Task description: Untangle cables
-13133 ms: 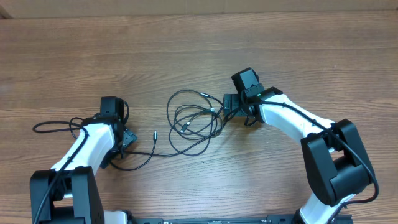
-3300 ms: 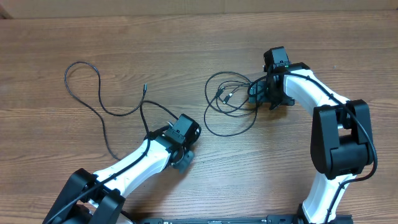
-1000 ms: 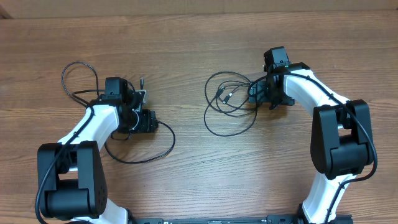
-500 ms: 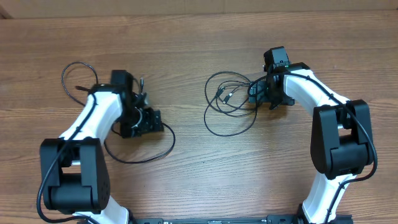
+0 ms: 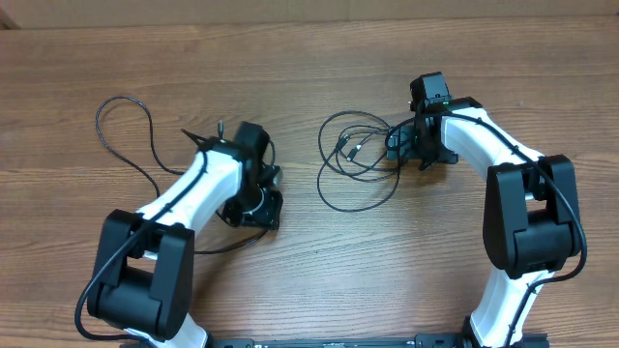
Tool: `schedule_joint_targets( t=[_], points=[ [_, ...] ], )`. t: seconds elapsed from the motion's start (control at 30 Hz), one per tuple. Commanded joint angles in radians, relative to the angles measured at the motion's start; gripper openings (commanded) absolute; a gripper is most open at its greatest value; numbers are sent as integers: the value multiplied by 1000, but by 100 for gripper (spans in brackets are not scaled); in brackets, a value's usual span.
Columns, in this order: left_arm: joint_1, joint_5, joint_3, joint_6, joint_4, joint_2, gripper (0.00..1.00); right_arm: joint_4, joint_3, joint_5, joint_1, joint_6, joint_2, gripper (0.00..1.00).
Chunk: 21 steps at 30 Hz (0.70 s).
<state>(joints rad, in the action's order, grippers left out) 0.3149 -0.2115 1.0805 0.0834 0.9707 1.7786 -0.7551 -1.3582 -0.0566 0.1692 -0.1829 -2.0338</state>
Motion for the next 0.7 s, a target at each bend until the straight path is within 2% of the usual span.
schedule_joint_targets(
  t=[0.0, 0.03, 0.13, 0.17, 0.27, 0.4, 0.67],
  points=[
    [29, 104, -45, 10, -25, 6, 47, 3, 16, 18, 0, -3, -26, 100],
    [34, 126, -55, 10, -40, 6, 46, 3, 16, 18, 0, -3, -26, 100],
    [35, 149, -83, 9, -97, 6, 29, 3, 16, 18, 0, -3, -26, 100],
    [34, 153, -88, 8, -114, 6, 20, 3, 16, 18, 0, -3, -26, 100],
    [32, 230, -90, 6, -174, 6, 6, 3, 16, 18, 0, -3, -26, 100],
    [32, 373, -90, -30, -308, 6, 4, 3, 16, 18, 0, -3, -26, 100],
    [30, 380, -90, -359, -620, 6, 4, 3, 16, 18, 0, -3, -26, 100]
  ],
)
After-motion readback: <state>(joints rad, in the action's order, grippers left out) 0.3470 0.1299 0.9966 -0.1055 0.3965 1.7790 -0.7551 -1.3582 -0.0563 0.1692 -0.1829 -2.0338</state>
